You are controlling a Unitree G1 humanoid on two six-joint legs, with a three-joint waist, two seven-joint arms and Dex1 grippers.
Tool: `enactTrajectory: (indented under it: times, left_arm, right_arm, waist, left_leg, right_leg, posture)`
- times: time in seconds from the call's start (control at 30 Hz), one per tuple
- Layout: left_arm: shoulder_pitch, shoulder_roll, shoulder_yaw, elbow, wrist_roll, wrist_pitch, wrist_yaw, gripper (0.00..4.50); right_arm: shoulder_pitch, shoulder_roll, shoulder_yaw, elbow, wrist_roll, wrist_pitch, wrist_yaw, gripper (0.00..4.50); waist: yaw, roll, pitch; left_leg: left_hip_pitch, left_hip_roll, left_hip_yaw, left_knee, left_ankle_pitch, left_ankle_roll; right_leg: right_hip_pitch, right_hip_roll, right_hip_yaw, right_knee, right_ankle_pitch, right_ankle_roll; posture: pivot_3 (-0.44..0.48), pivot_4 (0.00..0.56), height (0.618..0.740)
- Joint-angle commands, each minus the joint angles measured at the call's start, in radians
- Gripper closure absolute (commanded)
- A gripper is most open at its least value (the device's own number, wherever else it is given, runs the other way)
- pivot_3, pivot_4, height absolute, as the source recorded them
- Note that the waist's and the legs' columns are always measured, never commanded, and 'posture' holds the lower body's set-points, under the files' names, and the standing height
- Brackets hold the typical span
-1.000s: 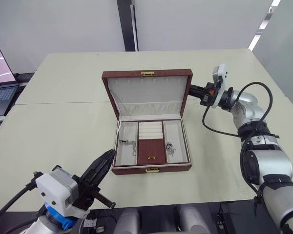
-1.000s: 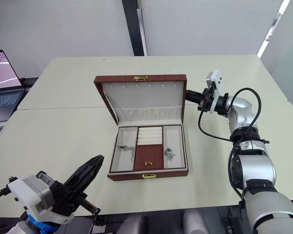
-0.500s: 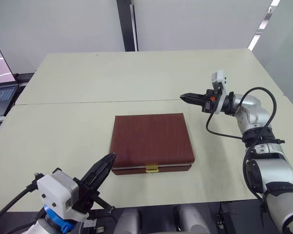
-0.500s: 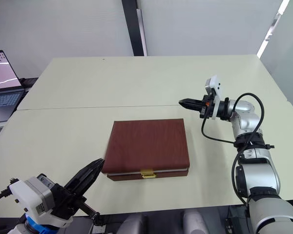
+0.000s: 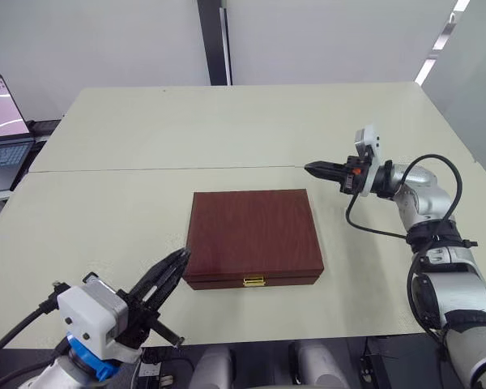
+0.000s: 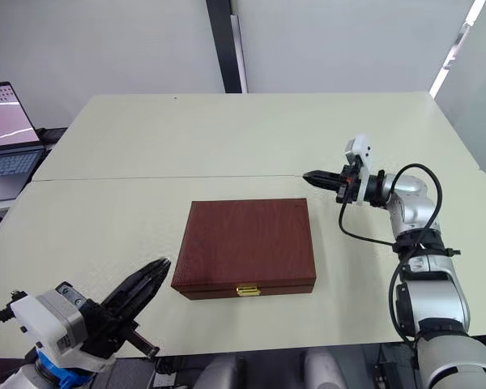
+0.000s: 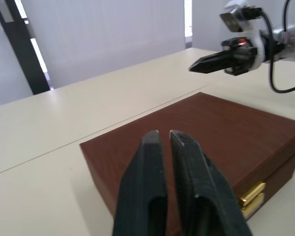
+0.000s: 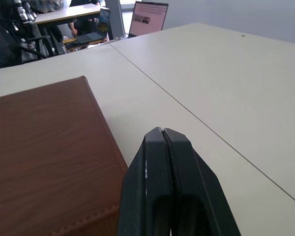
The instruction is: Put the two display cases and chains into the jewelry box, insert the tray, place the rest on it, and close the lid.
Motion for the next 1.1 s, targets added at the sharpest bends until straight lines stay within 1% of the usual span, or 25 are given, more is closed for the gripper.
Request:
enactTrajectory:
  times: [0.03,0.13,0.23,0.33,0.37,0.4,0.43,0.57,0.63,0.7,0.8,0.9,1.0,1.1]
  left_arm:
    - [-0.032,0.029,0.096,0.099,-0.045,-0.012,-0.035,2.99]
    - [-0.088,0.058,0.154,0.203,-0.08,0.002,-0.057,2.04]
    - [-0.16,0.109,0.216,0.338,-0.108,0.025,-0.092,1.12]
    - [-0.223,0.14,0.227,0.45,-0.121,0.06,-0.113,0.19]
    - [-0.251,0.156,0.223,0.503,-0.115,0.07,-0.126,0.0]
    - [-0.279,0.177,0.22,0.553,-0.113,0.087,-0.141,0.0]
    - [-0.313,0.194,0.22,0.607,-0.115,0.106,-0.15,0.0]
    - [-0.437,0.238,0.208,0.799,-0.091,0.102,-0.2,0.0]
    - [-0.494,0.256,0.201,0.896,-0.081,0.091,-0.236,0.0]
    - [-0.552,0.275,0.202,1.003,-0.063,0.07,-0.264,0.0]
    - [-0.608,0.303,0.2,1.102,-0.055,0.079,-0.307,0.0]
    - [-0.639,0.335,0.189,1.155,-0.033,0.072,-0.351,0.0]
    - [-0.636,0.358,0.18,1.152,0.01,0.07,-0.345,0.0]
    - [-0.631,0.364,0.184,1.134,0.026,0.074,-0.34,0.0]
  right_arm:
    - [0.078,-0.06,-0.056,-0.136,0.048,0.02,-0.024,3.65]
    - [0.166,-0.108,-0.078,-0.238,0.077,0.063,-0.036,2.83]
    - [0.267,-0.169,-0.12,-0.333,0.103,0.086,-0.052,2.01]
    - [0.375,-0.219,-0.156,-0.397,0.113,0.082,-0.064,1.12]
    - [0.421,-0.235,-0.169,-0.417,0.109,0.072,-0.072,0.79]
    - [0.46,-0.245,-0.183,-0.437,0.111,0.069,-0.083,0.49]
    - [0.493,-0.251,-0.197,-0.456,0.117,0.072,-0.094,0.08]
    - [0.601,-0.264,-0.239,-0.509,0.131,0.068,-0.14,0.04]
    - [0.646,-0.267,-0.258,-0.504,0.128,0.052,-0.158,0.04]
    - [0.682,-0.268,-0.272,-0.493,0.123,0.036,-0.17,0.04]
    - [0.712,-0.272,-0.279,-0.493,0.125,0.034,-0.184,0.04]
    - [0.726,-0.275,-0.276,-0.48,0.12,0.028,-0.188,0.04]
    - [0.728,-0.28,-0.265,-0.478,0.118,0.029,-0.188,0.04]
    - [0.72,-0.285,-0.263,-0.464,0.117,0.029,-0.189,0.04]
  waist:
    - [0.008,0.0,0.0]
    - [0.015,0.0,0.0]
    - [0.018,0.0,0.0]
    - [0.017,0.0,0.0]
    - [0.017,0.0,0.0]
    - [0.017,0.0,0.0]
    - [0.017,0.0,0.0]
    - [0.015,0.0,0.0]
    - [0.012,0.0,-0.001]
    - [0.012,0.0,0.0]
    - [0.012,0.0,0.0]
    - [0.012,0.0,0.0]
    - [0.013,0.0,0.0]
    - [0.013,0.0,0.0]
  left_leg:
    - [0.0,0.0,0.0,0.0,0.0,0.0]
    - [0.0,0.0,-0.001,0.0,0.0,0.0]
    - [0.0,0.0,-0.001,0.001,0.0,0.0]
    - [0.0,0.0,-0.001,0.001,0.0,0.0]
    - [0.0,0.0,-0.001,0.001,0.0,0.0]
    - [0.0,0.0,-0.001,0.001,0.0,0.0]
    - [0.0,0.0,-0.002,0.001,0.0,0.0]
    - [0.001,0.0,-0.002,0.001,0.0,0.0]
    - [0.001,0.001,-0.001,0.001,0.0,0.0]
    - [0.001,0.0,-0.001,0.001,0.0,0.0]
    - [0.001,0.001,-0.002,0.0,0.0,0.0]
    - [0.001,0.001,-0.001,0.0,0.0,0.0]
    - [0.001,0.001,-0.002,0.0,0.0,0.0]
    - [0.001,0.001,-0.002,0.0,0.0,0.0]
  right_leg:
    - [0.0,0.0,0.0,0.0,0.0,0.0]
    - [0.0,0.0,-0.001,0.0,0.0,0.0]
    - [0.0,0.0,-0.002,0.001,0.0,0.0]
    - [0.001,0.0,-0.002,0.001,0.0,0.0]
    - [0.001,0.0,-0.002,0.001,0.0,0.0]
    - [0.001,0.0,-0.002,0.0,0.0,0.0]
    - [0.001,0.001,-0.002,0.001,0.0,0.0]
    - [0.001,0.001,-0.002,0.002,0.0,0.0]
    - [0.001,0.001,-0.002,0.001,0.0,0.0]
    - [0.001,0.001,-0.002,0.001,0.0,0.0]
    - [0.001,0.002,-0.002,0.002,0.0,0.0]
    - [0.001,0.001,-0.002,0.002,0.0,0.0]
    - [0.001,0.001,-0.002,0.002,0.0,0.0]
    - [0.001,0.001,-0.002,0.001,0.0,0.0]
  posture:
    - [0.0,0.15,0.74]
    - [0.0,0.15,0.74]
    - [0.0,0.15,0.74]
    - [0.0,0.15,0.74]
    - [0.0,0.15,0.74]
    - [0.0,0.15,0.74]
    - [0.0,0.15,0.74]
    - [0.0,0.15,0.74]
    - [0.0,0.15,0.74]
    - [0.0,0.15,0.74]
    - [0.0,0.15,0.74]
    - [0.0,0.15,0.74]
    - [0.0,0.15,0.74]
    - [0.0,0.15,0.74]
